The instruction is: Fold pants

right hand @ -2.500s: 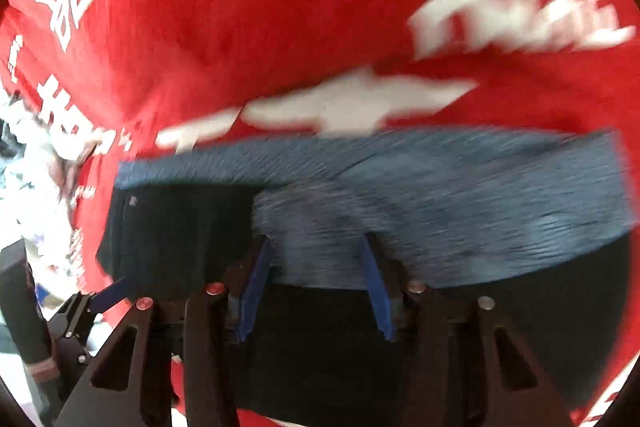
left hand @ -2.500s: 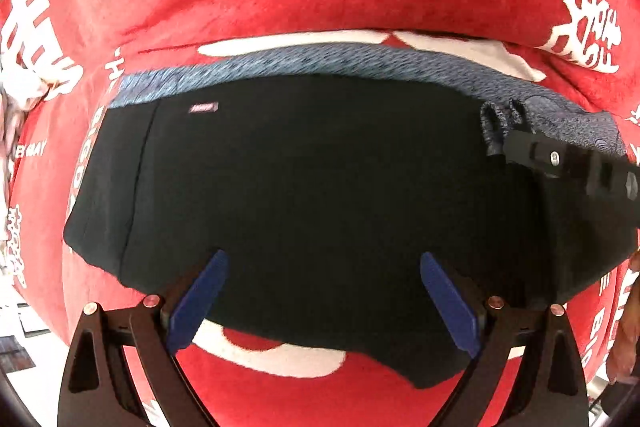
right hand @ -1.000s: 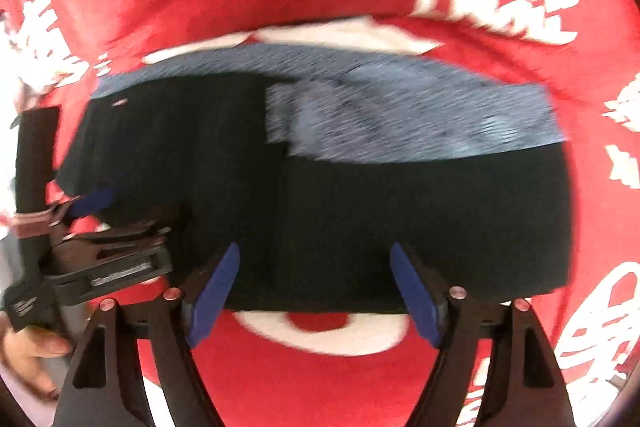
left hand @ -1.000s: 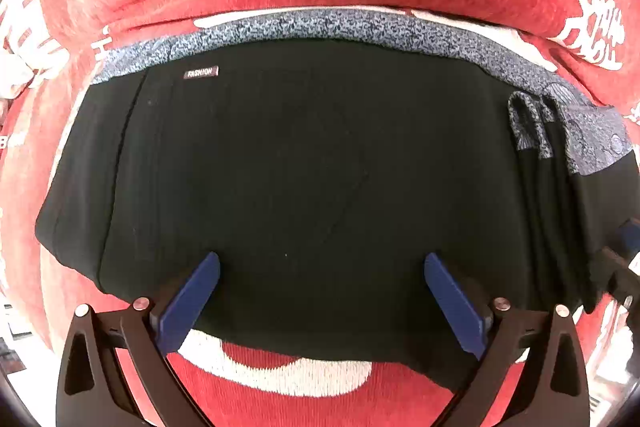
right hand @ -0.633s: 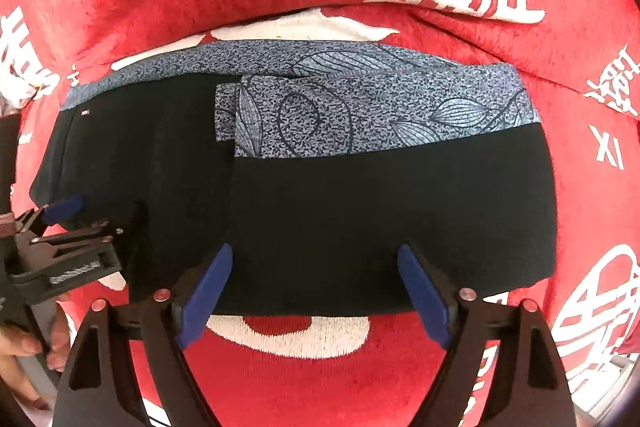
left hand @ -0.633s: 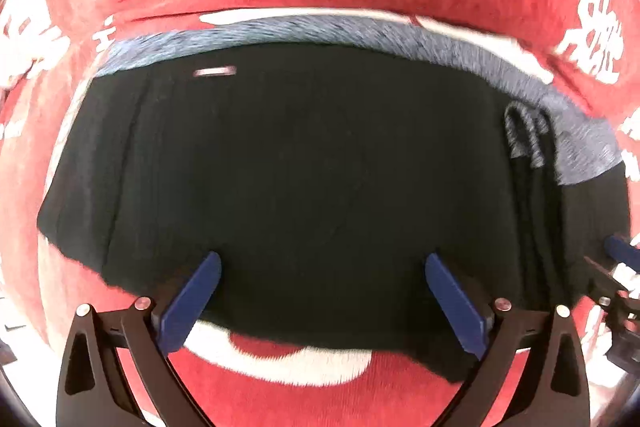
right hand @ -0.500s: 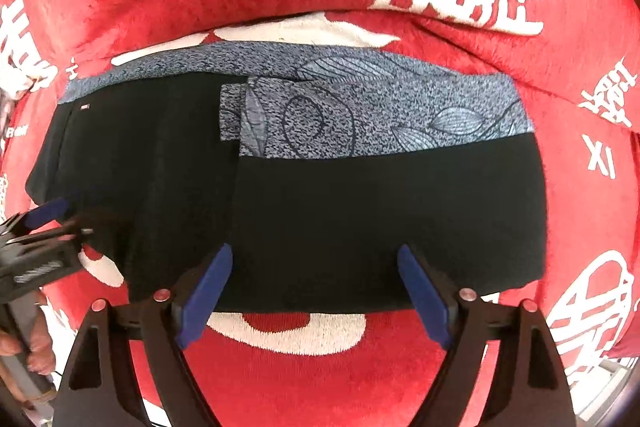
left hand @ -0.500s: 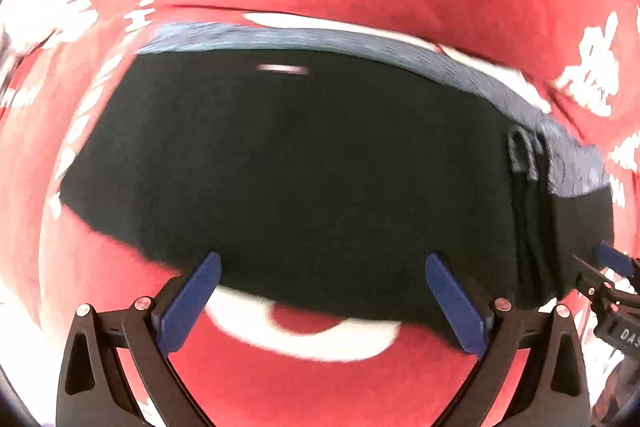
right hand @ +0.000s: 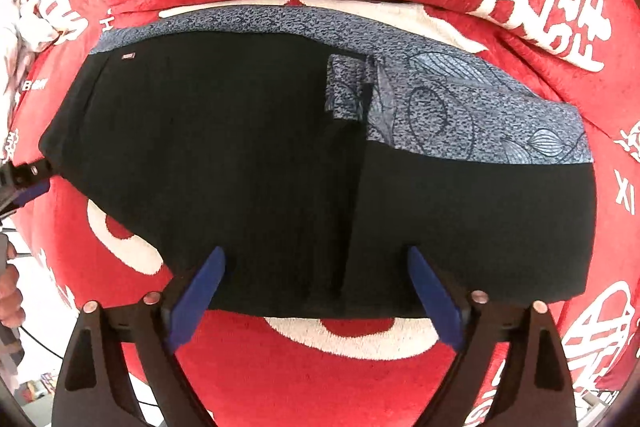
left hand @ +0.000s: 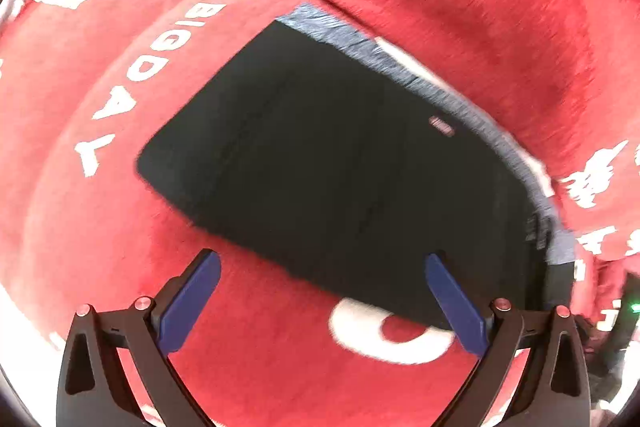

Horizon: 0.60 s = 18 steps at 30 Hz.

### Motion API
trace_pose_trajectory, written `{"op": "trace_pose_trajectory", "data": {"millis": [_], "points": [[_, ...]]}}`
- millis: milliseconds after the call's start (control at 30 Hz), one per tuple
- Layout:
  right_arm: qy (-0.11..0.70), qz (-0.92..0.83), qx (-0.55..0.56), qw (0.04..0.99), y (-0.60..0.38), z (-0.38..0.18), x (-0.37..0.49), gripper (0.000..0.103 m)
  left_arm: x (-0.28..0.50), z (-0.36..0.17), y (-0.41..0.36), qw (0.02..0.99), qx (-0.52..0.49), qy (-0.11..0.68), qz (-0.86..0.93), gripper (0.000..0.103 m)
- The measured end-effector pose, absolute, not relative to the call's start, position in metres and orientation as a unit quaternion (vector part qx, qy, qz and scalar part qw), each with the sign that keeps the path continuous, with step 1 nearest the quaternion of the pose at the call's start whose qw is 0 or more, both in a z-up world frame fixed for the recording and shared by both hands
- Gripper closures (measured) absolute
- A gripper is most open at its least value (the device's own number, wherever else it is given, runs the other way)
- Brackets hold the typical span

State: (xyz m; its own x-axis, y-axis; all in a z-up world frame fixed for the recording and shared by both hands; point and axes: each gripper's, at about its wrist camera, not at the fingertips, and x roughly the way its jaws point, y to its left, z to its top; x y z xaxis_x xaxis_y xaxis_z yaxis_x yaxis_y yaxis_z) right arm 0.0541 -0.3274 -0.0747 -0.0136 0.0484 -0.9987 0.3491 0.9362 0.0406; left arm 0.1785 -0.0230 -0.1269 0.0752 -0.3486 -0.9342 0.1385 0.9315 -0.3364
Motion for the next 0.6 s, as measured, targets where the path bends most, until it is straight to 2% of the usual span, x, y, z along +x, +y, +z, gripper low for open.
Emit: {"op": "trace_pose_trajectory", "data": {"millis": [167,433,600], "points": [[0.71,-0.112,0.136,0.681,-0.325,-0.077,0.06,0.007,0.19,-0.142,-0.005,0.704,-0.163,0.667,-0.182,0.0],[0.708,-0.118,0.133,0.683,-0.321,-0.083,0.064,0.005,0.19,-0.142,0.008,0.71,-0.172,0.661,-0.174,0.0],[0.709,-0.12,0.129,0.682,-0.319,-0.084,0.065,0.004,0.196,-0.146,0.011,0.694,-0.24,0.65,-0.195,0.0]]}}
